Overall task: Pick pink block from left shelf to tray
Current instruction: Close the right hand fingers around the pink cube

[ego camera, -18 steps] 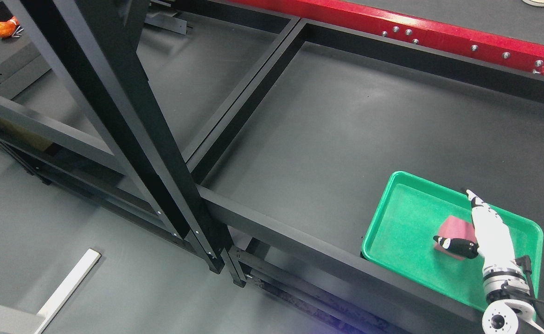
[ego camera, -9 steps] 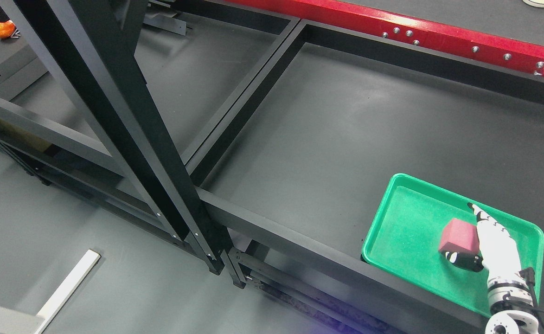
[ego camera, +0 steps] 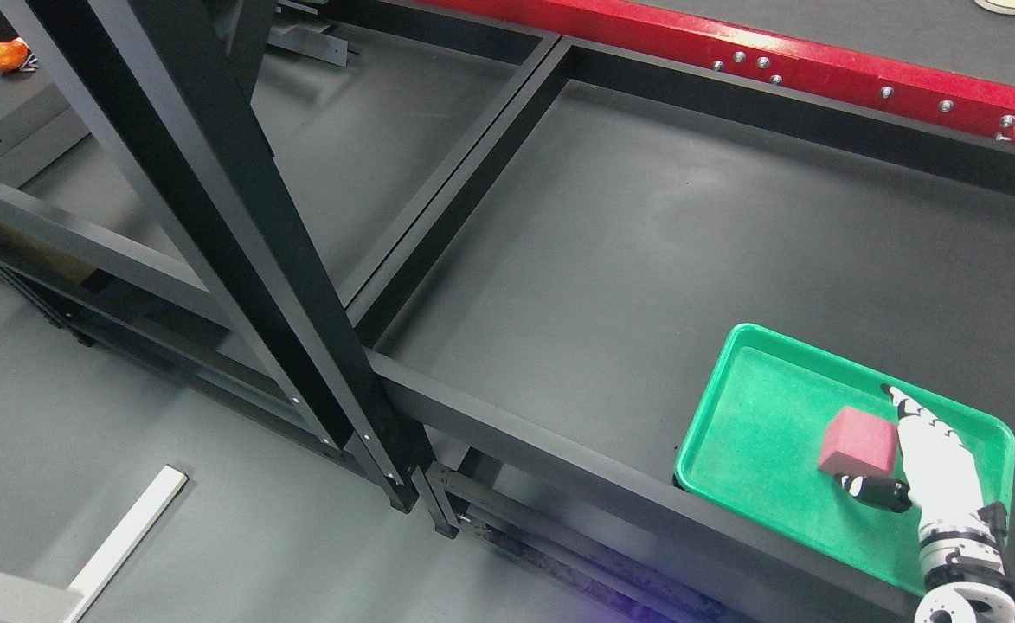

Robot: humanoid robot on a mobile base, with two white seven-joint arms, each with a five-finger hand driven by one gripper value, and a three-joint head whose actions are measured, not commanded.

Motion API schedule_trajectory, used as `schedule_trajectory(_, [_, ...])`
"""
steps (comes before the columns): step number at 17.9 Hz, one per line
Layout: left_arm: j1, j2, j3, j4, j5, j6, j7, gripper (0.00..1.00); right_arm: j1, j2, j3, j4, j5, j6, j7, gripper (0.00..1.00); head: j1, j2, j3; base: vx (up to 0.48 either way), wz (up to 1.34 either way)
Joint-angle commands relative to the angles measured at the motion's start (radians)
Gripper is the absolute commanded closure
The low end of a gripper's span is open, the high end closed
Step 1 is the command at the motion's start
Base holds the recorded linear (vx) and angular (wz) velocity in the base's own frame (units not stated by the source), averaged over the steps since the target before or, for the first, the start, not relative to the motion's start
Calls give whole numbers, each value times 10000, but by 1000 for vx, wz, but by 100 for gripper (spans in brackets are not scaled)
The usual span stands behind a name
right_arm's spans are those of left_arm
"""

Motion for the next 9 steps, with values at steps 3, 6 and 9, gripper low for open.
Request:
schedule_trajectory(3, [-14,175,0,-175,77,6,1,0,-431,-205,56,202,48,-48,-74,2,0,0,0,0,0])
schedule_trajectory(6, [1,175,0,-175,77,6,1,0,-569,-235,117,494,48,-63,-44,2,0,0,0,0,0])
schedule_trajectory(9, [1,175,0,-175,77,6,1,0,-585,-419,392,571,63,-63,-13,2,0,0,0,0,0])
